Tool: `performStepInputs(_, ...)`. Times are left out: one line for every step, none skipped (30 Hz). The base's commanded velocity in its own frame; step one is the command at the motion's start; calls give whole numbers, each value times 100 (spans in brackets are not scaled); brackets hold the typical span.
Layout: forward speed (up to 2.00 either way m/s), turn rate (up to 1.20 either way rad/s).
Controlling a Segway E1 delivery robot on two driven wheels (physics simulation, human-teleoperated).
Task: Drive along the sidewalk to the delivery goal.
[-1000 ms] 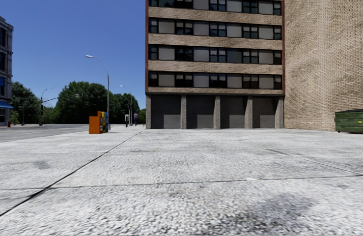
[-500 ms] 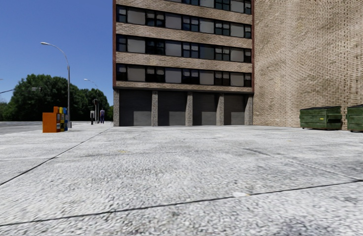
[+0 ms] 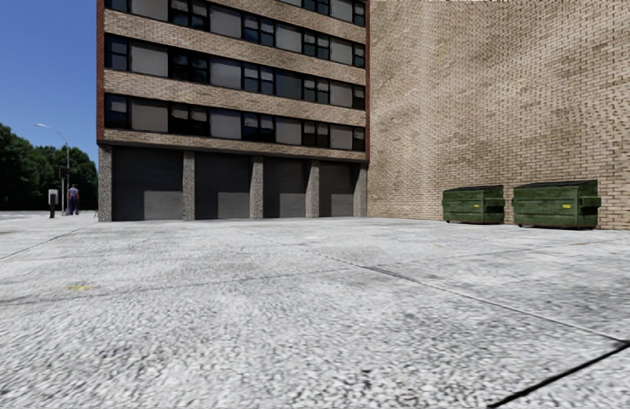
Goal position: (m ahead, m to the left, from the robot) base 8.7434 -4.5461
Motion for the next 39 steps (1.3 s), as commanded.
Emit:
performStepInputs(198,-55)
performStepInputs(198,-55)
performStepInputs(198,-55)
performStepInputs(198,-55)
performStepInputs(199,-55)
performStepInputs(199,-55)
performStepInputs(199,-55)
performStepInputs(199,-55)
performStepInputs(199,-55)
performStepInputs(199,-55)
performStepInputs(199,-55)
performStepInputs(199,-55)
performStepInputs(199,-55)
performStepInputs(199,-55)
performStepInputs(199,-55)
performStepInputs(199,-55)
performStepInputs(199,-55)
performStepInputs(199,-55)
performStepInputs(199,-55)
performStepInputs(199,-55)
performStepInputs(199,-55)
performStepInputs(199,-55)
performStepInputs(199,-55)
performStepInputs(199,-55)
performStepInputs(199,-55)
performStepInputs(199,-55)
performStepInputs(199,-55)
performStepInputs(199,-55)
performStepInputs(199,-55)
performStepInputs(199,-55)
performStepInputs(199,-55)
performStepInputs(199,-55)
performStepInputs(199,-55)
performStepInputs(199,-55)
performStepInputs(199,-55)
performStepInputs(199,0)
performStepInputs(199,0)
performStepInputs(199,0)
performStepInputs(199,0)
